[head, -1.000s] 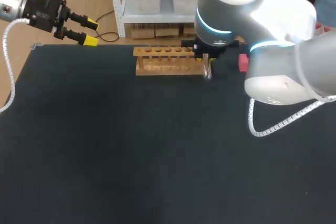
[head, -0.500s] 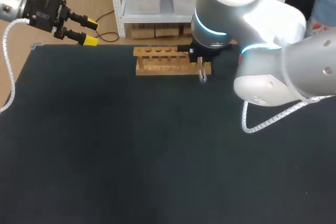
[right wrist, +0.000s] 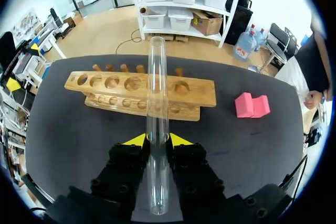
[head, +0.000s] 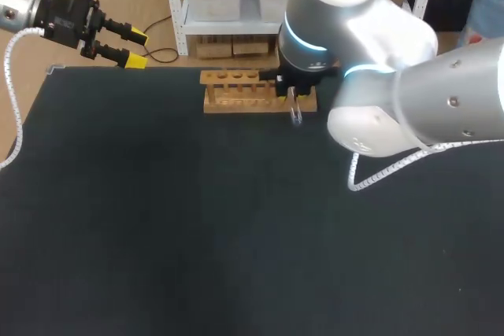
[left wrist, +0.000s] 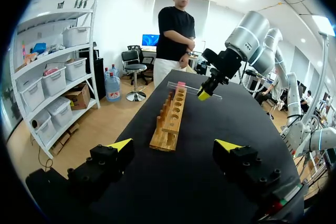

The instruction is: Grasp the test tube, adjust it, and insert it.

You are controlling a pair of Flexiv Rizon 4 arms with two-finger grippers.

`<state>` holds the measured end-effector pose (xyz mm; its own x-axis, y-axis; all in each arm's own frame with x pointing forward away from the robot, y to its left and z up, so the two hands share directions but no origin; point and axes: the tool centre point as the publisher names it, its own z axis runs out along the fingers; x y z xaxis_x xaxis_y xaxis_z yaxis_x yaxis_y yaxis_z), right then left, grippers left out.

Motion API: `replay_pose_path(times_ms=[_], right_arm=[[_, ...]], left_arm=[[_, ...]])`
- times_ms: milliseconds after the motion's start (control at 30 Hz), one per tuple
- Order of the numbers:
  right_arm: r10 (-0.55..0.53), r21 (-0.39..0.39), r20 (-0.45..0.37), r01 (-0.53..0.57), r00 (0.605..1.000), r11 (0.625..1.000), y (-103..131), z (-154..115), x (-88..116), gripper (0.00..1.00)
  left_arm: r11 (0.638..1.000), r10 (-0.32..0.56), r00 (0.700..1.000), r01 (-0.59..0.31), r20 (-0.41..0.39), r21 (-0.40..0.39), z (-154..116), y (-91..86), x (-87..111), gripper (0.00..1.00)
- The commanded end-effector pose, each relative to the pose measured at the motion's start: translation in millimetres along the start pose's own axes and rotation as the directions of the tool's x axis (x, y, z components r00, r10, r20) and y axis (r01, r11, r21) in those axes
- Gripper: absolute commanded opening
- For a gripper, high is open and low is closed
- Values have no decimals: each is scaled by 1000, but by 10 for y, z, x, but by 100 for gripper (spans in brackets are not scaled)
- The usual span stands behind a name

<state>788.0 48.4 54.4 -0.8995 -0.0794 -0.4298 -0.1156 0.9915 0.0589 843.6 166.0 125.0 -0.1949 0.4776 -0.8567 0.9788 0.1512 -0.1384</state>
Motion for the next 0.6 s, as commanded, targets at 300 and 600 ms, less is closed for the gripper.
replay_pose_path(times_ms=[300, 600], right_arm=[[-11, -5, -24, 11, 1000, 1000, 15, 112, -13, 0], [-19, -15, -44, 18, 999, 1000, 54, 191, -11, 0]], left_arm=[[1000, 3, 1000, -3, 1, -1, 2, -2, 8, 100], [1000, 3, 1000, -3, 1, -1, 2, -2, 8, 100]])
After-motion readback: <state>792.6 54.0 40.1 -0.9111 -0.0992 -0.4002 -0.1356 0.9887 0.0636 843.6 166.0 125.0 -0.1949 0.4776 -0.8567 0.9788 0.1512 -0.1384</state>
